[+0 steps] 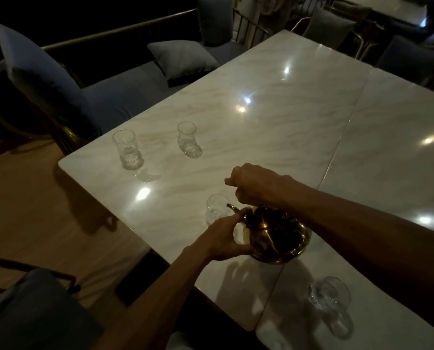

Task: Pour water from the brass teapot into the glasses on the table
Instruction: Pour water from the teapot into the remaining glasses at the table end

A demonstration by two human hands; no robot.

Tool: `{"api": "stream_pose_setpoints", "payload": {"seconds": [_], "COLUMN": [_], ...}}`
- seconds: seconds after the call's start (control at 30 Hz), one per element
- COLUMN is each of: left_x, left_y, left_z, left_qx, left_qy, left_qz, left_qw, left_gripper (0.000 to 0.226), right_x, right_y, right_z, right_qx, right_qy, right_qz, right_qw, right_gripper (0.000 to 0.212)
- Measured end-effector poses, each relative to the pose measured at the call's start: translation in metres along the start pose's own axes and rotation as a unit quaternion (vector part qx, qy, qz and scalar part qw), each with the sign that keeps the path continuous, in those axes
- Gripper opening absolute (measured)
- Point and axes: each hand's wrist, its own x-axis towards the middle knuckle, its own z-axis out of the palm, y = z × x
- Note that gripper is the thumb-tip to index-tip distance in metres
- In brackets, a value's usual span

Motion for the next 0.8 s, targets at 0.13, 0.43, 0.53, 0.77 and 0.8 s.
{"api": "stream_pose_setpoints", "payload": {"seconds": [0.13,0.43,0.53,0.77,0.8], "left_x": [0.002,0.003,0.002,0.001,0.001], "left_y": [-0.001,0.001,0.003,0.004,0.004], "left_z": [0.000,0.000,-0.001,0.003,0.003], "left_qx": [-0.007,-0.016,-0.016,-0.027,-0.027], "left_qy": [-0.002,0.001,0.002,0.014,0.014], "left_qz": [0.001,-0.002,-0.005,-0.015,-0.015], "left_qw": [1.000,1.000,1.000,0.999,0.999], "left_gripper": [0.098,0.096,0.097,0.100,0.100], "right_x": [0.003,0.009,0.011,0.014,0.014], "right_y": [0.001,0.002,0.000,-0.004,-0.004], "right_z": [0.002,0.004,0.003,-0.002,-0.002], "right_qx": [-0.032,-0.009,-0.013,-0.027,-0.024], "right_qy": [0.007,0.017,0.012,-0.005,-0.004], "right_qz": [-0.016,-0.001,-0.003,0.000,0.001], "right_qw": [0.999,1.000,1.000,1.000,1.000], "right_gripper": [0.040,0.039,0.039,0.037,0.037]}}
